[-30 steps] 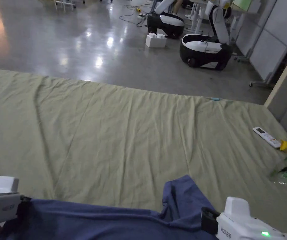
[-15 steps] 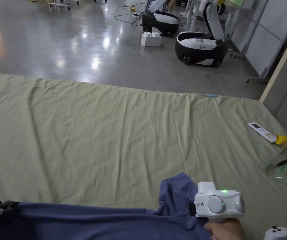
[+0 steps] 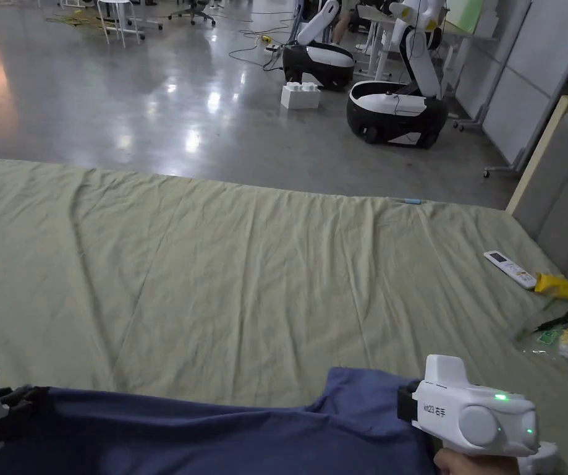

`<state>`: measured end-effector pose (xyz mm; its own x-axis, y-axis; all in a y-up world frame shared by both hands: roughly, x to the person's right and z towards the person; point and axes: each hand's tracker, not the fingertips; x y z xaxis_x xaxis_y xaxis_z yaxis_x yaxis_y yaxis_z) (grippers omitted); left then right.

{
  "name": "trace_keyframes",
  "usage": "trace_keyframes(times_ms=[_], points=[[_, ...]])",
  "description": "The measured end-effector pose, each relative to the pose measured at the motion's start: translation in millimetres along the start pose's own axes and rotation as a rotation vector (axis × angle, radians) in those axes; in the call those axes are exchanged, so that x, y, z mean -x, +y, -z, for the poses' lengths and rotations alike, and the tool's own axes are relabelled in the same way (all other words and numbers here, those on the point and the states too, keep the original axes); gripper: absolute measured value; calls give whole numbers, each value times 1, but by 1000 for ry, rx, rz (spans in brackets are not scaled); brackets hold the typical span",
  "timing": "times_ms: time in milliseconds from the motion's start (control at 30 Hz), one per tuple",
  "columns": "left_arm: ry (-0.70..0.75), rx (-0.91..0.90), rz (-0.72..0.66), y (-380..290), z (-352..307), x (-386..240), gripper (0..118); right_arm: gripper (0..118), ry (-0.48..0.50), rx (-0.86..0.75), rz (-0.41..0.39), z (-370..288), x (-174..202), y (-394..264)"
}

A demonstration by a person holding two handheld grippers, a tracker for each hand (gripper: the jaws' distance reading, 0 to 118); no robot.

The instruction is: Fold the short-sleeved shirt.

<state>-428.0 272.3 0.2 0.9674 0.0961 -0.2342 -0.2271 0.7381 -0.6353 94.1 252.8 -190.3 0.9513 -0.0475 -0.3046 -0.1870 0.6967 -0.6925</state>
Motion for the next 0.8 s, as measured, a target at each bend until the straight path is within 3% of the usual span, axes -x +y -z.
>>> trace_keyframes(times_ms=[433, 633, 800], points=[[-50, -119, -12, -41, -112, 19, 5, 2, 4, -144, -78, -142, 7, -50], [-74, -79, -46, -90, -137, 27, 5, 2, -22, -79, -96, -165, 5, -97], [-62, 68, -41, -138, -132, 27, 5, 2, -75, 31, -118, -149, 2, -149]])
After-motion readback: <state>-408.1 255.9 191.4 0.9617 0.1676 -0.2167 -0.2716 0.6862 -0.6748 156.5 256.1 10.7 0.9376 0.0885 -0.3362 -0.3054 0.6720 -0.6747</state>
